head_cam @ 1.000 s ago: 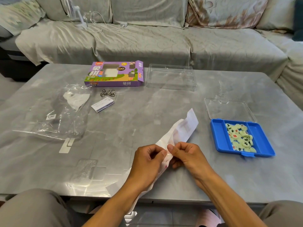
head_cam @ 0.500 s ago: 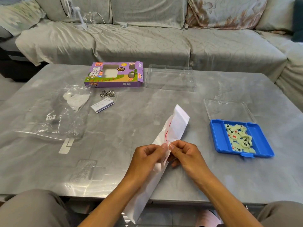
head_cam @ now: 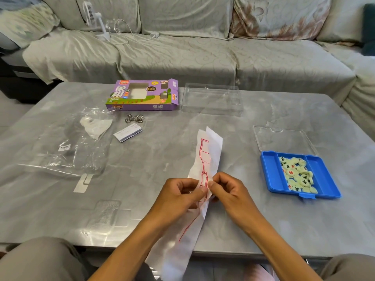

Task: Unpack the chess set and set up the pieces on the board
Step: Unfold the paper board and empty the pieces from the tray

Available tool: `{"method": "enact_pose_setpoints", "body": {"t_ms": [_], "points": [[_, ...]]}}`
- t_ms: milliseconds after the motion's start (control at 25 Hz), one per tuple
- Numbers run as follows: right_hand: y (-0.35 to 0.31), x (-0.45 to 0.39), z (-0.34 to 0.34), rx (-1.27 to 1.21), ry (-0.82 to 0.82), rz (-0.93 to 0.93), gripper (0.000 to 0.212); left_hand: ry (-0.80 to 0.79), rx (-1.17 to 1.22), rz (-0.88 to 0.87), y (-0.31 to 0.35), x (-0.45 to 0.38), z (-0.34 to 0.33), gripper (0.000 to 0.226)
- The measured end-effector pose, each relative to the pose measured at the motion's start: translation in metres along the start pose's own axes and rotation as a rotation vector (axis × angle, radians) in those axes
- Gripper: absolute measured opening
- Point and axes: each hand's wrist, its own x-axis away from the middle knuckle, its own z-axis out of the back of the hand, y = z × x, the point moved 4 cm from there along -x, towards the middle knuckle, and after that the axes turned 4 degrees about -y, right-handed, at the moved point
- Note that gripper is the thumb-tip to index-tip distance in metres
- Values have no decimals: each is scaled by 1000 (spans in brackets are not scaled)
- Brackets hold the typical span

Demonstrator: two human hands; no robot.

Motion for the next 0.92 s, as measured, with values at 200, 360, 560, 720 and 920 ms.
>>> {"method": "enact_pose_setpoints", "body": {"t_ms": [200, 360, 560, 720, 920], "points": [[6, -12, 48, -1, 223, -227, 23, 252, -60, 59, 3, -12, 78, 19], [22, -29, 103, 507, 280, -397, 28, 425, -716, 121, -4, -15, 134, 32], [23, -28, 96, 854, 356, -354, 19, 519, -913, 122, -13, -22, 107, 37], [2, -10, 42, 1165, 484, 179, 20, 311, -1146, -175, -23, -16, 52, 64], [62, -19, -12, 1176, 61, 63, 66, 154, -1310, -88, -59, -26, 21, 85]]}}
